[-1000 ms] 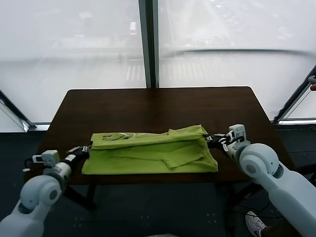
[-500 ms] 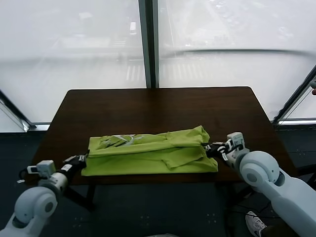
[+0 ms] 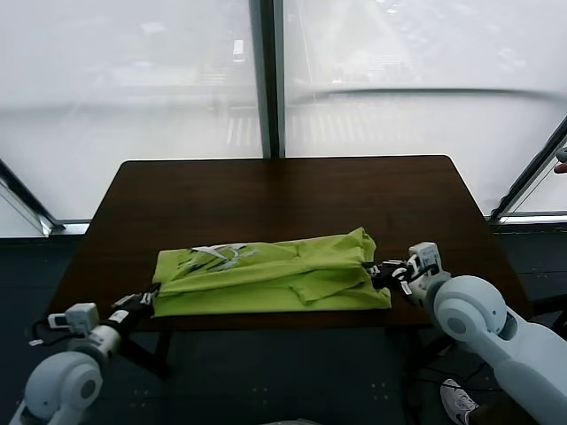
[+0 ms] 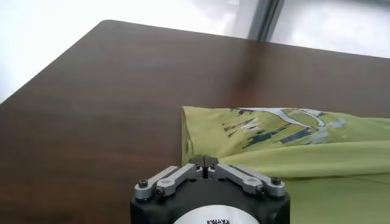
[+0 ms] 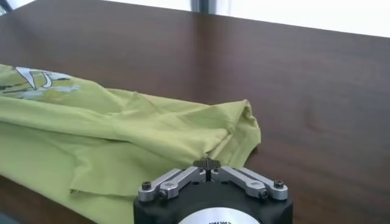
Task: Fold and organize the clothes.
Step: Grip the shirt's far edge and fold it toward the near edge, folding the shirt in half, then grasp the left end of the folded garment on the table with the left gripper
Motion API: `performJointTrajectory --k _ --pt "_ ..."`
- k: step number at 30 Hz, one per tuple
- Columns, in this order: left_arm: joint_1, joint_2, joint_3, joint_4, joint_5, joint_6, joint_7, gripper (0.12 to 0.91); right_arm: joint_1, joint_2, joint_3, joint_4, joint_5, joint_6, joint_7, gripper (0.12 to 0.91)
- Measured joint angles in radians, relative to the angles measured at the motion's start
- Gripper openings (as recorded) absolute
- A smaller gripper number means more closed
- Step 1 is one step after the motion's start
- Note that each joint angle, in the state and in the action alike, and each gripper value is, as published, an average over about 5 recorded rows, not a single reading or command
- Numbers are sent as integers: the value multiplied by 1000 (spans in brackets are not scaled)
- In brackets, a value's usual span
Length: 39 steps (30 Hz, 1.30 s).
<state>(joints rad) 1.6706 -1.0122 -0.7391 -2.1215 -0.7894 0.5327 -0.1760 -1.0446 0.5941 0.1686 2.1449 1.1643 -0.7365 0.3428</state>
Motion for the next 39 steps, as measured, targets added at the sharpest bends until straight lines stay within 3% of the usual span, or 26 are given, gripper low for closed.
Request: performJointTrajectory --k 4,8,13,24,28,31,34,39 --pt "-13 6 -17 -1 7 -4 3 813 34 18 17 -22 -9 0 -3 673" --pt "-43 17 -22 11 2 -13 1 898 81 46 17 -67 -37 0 -22 868" --pt "-119 25 7 50 3 -30 -9 907 137 99 5 -145 -96 0 -54 905" --pt "-297 6 111 203 13 -41 -3 907 182 250 -34 -317 -169 0 -75 906" --pt "-325 7 124 248 3 -35 2 899 194 283 -43 -362 -180 0 -78 885" --pt "-332 5 131 261 -1 -28 10 850 199 302 -49 -385 -190 0 -82 815" --pt "-337 2 139 264 -1 -23 15 750 200 313 -52 -397 -196 5 -85 693" --pt "-336 1 143 263 -5 -15 15 468 199 319 -51 -402 -204 21 -89 387"
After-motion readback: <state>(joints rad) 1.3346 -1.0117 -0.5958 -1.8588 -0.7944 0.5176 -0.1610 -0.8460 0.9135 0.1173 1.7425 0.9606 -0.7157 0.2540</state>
